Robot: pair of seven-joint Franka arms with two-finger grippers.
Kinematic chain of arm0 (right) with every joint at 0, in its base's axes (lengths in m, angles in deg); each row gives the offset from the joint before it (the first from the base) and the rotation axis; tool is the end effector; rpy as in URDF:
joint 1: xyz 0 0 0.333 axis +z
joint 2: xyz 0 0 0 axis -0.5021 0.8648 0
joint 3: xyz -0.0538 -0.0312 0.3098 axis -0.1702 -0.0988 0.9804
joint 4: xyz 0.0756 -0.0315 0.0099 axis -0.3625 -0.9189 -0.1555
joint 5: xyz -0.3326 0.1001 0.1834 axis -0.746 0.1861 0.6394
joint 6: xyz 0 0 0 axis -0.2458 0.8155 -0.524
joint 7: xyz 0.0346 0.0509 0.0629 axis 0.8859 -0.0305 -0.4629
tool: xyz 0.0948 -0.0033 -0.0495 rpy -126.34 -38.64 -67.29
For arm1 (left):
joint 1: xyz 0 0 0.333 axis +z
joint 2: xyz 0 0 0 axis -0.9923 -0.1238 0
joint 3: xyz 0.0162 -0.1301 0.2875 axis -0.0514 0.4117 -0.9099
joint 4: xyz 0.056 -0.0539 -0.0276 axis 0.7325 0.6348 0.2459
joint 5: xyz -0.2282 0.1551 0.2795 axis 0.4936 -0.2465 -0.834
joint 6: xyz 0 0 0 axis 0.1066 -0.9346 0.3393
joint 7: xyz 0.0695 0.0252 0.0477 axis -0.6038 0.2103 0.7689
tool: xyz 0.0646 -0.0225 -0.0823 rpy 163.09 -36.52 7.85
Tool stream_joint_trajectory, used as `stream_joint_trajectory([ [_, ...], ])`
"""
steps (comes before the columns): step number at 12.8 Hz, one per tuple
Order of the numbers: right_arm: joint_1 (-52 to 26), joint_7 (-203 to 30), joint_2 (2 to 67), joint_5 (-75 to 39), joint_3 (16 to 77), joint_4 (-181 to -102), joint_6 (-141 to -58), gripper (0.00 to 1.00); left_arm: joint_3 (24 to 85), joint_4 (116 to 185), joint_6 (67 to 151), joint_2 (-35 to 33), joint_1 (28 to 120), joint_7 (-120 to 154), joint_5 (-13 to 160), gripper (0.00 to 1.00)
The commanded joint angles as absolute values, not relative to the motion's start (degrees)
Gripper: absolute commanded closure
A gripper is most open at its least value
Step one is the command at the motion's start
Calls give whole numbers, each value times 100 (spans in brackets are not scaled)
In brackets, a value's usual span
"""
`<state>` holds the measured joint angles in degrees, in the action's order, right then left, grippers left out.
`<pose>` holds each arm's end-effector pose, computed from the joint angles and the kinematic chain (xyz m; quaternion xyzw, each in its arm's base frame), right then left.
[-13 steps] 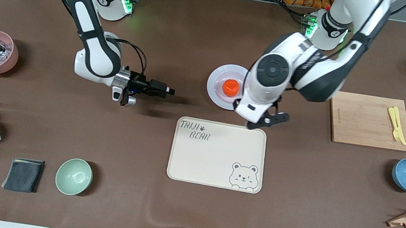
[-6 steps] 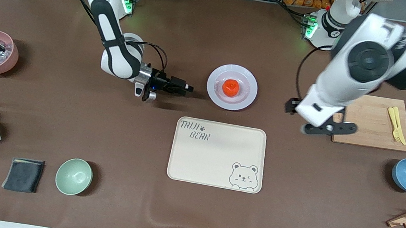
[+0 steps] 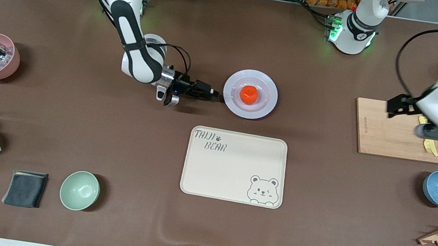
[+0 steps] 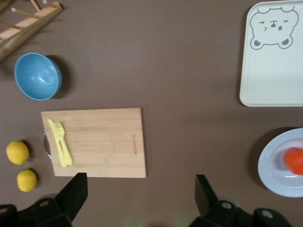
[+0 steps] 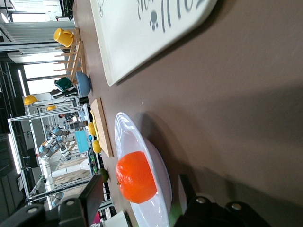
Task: Place orange and plate with both arms
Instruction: 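Withdraw the left gripper while the right gripper grasps the plate rim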
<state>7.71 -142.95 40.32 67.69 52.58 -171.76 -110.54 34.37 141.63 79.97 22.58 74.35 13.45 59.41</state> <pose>0.3845 0.3397 0.1264 -0.8273 0.0923 0.0218 0.5538 0.5560 -0.0546 0.5959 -0.9975 0.0326 0.0412 0.0478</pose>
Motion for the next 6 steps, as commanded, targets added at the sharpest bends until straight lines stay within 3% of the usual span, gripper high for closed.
stream_joint_trajectory([
  [1,1046,-14447,4272,7131,5204,-16948,-11074,31,3204,14143,7659,2530,7313,1096,6028,0],
  [5,1178,-14605,4440,7349,5213,-16878,-11074,36,3204,13817,7323,2530,7419,1061,6221,0],
  [6,1292,-14631,4440,7464,5204,-16869,-11091,43,3187,13755,7323,2521,7419,1070,6239,0],
])
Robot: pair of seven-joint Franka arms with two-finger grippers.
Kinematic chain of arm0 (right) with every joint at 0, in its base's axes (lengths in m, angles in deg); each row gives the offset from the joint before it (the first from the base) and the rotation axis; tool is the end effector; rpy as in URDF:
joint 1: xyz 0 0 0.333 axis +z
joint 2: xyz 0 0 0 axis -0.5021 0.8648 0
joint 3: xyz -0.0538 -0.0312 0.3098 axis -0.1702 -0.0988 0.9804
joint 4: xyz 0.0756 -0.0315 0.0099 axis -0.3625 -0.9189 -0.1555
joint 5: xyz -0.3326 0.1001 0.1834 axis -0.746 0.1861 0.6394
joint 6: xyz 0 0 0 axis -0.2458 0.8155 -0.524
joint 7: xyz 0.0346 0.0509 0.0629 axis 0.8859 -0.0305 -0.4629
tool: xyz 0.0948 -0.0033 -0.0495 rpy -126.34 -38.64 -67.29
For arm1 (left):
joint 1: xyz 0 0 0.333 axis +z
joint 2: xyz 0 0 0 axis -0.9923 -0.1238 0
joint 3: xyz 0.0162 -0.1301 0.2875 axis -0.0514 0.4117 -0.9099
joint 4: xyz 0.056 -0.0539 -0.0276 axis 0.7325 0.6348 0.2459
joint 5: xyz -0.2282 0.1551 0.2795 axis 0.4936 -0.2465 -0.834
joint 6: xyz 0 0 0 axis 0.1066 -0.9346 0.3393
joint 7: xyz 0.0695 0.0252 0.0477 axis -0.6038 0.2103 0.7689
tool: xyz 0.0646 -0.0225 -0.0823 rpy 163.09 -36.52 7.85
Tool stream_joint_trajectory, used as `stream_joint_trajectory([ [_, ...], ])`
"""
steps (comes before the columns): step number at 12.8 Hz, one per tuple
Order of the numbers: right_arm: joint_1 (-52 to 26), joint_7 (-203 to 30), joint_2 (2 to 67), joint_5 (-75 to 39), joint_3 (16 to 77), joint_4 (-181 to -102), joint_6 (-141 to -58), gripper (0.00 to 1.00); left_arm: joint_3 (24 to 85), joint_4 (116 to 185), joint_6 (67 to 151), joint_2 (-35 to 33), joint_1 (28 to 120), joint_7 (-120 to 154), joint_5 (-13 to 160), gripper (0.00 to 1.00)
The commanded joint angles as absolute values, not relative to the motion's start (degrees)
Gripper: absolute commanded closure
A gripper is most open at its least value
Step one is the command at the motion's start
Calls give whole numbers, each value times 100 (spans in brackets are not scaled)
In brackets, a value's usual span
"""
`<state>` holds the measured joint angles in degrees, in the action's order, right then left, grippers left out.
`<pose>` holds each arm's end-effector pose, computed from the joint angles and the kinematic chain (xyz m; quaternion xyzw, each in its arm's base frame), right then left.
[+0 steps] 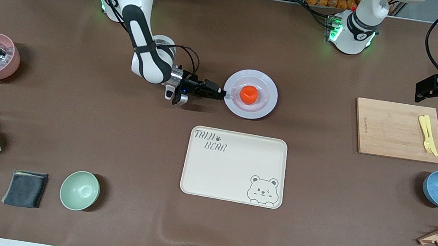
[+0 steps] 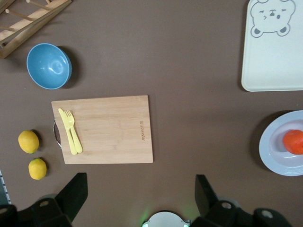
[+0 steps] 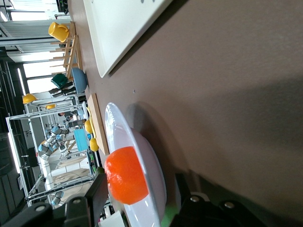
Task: Place orange and plate with both arms
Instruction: 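Withdraw the left gripper while the right gripper grasps the plate rim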
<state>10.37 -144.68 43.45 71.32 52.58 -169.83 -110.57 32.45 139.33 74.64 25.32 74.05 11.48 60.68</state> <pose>0.3729 0.3594 0.1084 -0.8266 0.0937 0.0229 0.5545 0.5345 -0.0382 0.6331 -0.9978 0.0327 0.0459 0.0344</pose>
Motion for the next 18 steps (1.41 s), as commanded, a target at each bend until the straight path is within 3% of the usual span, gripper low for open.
stream_joint_trajectory([
  [1,1328,-14658,4483,7543,5204,-16834,-11100,44,3187,13746,7323,2513,7462,1061,6239,0],
  [4,1512,-14851,4562,7807,5204,-16772,-11109,58,3187,13737,7315,2513,7480,1070,6239,0],
  [7,1522,-15035,4624,7817,5204,-16772,-11100,100,3195,13737,7315,2530,7480,1061,6248,0],
  [18,1442,-14957,4150,8246,5248,-16737,-10977,100,3213,13737,7236,2539,7480,1035,6257,0],
])
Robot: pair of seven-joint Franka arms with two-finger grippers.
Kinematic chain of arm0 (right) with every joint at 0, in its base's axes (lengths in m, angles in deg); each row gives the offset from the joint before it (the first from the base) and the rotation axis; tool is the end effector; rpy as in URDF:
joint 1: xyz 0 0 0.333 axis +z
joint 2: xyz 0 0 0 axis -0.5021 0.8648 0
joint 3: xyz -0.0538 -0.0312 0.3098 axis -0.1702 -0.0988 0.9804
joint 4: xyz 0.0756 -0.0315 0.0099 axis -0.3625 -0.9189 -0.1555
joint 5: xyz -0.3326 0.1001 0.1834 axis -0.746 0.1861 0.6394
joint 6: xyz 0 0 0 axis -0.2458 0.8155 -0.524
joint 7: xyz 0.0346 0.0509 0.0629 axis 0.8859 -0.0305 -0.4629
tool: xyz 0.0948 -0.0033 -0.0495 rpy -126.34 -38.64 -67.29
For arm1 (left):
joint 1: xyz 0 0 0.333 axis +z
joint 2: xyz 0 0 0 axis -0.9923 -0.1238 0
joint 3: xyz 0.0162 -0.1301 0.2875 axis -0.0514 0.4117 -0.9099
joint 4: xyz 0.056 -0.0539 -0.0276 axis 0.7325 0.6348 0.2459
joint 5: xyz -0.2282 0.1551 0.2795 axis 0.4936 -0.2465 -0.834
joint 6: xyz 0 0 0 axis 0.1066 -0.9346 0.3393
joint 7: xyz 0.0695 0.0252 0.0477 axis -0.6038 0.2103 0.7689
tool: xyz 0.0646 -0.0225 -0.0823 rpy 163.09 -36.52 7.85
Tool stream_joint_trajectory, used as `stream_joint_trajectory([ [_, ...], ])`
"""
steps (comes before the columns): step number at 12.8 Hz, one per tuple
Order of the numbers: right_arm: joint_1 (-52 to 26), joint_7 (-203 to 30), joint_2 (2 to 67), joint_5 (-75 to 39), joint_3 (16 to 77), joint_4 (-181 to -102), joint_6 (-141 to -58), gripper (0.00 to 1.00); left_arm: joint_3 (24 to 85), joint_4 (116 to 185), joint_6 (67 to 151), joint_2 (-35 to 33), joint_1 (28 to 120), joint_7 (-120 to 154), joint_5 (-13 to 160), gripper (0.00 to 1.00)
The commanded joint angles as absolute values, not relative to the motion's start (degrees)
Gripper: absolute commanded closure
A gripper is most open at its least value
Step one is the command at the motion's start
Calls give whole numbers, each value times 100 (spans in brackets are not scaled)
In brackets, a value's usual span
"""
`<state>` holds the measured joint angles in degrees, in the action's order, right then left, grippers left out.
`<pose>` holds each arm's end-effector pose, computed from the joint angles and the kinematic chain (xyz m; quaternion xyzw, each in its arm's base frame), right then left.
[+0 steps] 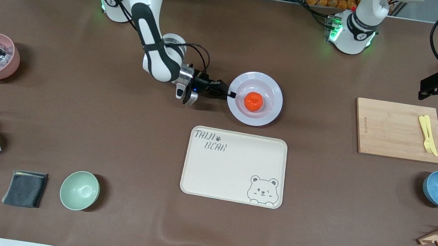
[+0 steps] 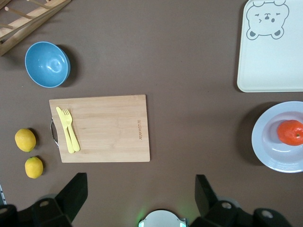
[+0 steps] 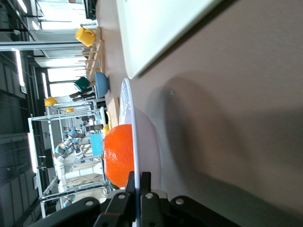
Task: Place orange and plate with both arms
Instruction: 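Slide the plate with the right gripper onto the bear tray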
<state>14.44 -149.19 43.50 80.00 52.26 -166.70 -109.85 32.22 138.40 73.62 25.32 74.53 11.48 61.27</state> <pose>0.3704 0.4012 0.1263 -0.8017 0.0896 -0.0167 0.5907 0.5330 -0.0326 0.6391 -0.9981 0.0265 0.0471 0.0289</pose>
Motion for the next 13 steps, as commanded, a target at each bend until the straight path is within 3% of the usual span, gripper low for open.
stream_joint_trajectory([
  [1,1434,-14957,4141,8291,5248,-16719,-10925,100,3204,13737,7235,2539,7480,1017,6257,0],
  [8,811,-14466,4254,8564,5213,-15913,-10863,100,3204,13737,7235,2548,7480,850,6257,0],
  [11,634,-14245,4640,8485,5204,-15061,-11818,100,3195,13737,7235,2539,7480,859,6257,0],
  [13,608,-14254,5070,8476,5186,-14490,-11987,100,3195,13737,7236,2548,7489,859,6266,0],
])
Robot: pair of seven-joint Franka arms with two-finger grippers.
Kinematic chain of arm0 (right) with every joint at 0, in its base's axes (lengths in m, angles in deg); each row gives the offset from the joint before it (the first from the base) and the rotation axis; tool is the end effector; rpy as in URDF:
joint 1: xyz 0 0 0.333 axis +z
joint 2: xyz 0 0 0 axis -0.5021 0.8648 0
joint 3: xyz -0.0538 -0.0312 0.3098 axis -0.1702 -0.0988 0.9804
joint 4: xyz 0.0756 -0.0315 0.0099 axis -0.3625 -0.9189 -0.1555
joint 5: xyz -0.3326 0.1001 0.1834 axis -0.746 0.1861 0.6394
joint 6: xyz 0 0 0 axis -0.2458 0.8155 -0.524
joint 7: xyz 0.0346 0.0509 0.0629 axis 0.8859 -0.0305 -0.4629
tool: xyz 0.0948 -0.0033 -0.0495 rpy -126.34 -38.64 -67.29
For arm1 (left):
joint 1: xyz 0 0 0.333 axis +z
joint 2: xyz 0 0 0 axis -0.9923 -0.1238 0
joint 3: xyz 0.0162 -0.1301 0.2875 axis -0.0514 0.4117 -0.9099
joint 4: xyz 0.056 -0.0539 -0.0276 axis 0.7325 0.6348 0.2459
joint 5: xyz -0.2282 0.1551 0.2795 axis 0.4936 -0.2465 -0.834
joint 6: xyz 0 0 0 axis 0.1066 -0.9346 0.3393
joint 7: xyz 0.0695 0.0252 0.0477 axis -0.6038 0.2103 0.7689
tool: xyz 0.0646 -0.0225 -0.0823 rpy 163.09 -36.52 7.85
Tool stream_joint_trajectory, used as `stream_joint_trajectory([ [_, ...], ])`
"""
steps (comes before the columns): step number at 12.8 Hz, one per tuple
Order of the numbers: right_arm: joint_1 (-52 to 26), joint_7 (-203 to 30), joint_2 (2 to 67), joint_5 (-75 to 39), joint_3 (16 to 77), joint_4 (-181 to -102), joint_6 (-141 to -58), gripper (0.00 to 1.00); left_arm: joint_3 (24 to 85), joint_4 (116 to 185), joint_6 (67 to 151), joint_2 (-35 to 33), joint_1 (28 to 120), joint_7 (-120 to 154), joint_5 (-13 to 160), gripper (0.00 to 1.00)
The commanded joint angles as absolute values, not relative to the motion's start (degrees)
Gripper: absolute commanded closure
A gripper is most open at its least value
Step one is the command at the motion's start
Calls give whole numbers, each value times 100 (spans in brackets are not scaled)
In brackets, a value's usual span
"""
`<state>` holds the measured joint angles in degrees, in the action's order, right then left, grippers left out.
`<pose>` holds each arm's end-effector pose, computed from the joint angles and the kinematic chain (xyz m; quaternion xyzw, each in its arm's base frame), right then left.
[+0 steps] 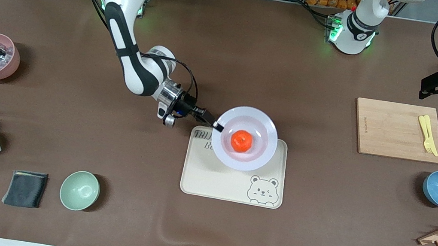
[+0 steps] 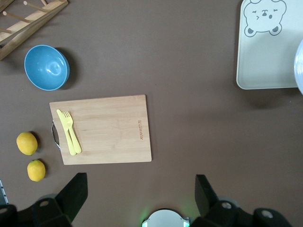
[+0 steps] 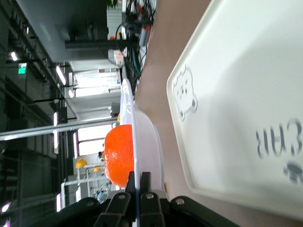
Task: Place orange and plate with both arms
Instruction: 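Slide the plate with the right gripper onto the bear tray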
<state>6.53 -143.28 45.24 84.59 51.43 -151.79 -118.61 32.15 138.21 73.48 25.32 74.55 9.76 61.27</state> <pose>0.5073 0.3794 0.1889 -0.7606 0.1990 -0.1148 0.6072 0.5329 -0.0317 0.6404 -0.9977 0.0406 0.0472 0.0281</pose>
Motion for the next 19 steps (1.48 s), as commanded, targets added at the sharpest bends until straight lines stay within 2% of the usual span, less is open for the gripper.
stream_joint_trajectory([
  [1,494,-14254,5229,8476,5186,-14278,-12058,100,3195,13737,7244,2539,7480,867,6301,0],
  [6,317,-14271,5652,8089,5186,-13986,-12128,100,3187,13737,7236,2539,7489,876,6301,0],
  [9,405,-14254,5723,7791,5195,-13750,-12803,100,3187,13737,7244,2539,7498,867,6301,0],
  [19,616,-14298,5863,7834,5204,-13722,-12841,100,3187,13737,7244,2539,7498,859,6301,0],
])
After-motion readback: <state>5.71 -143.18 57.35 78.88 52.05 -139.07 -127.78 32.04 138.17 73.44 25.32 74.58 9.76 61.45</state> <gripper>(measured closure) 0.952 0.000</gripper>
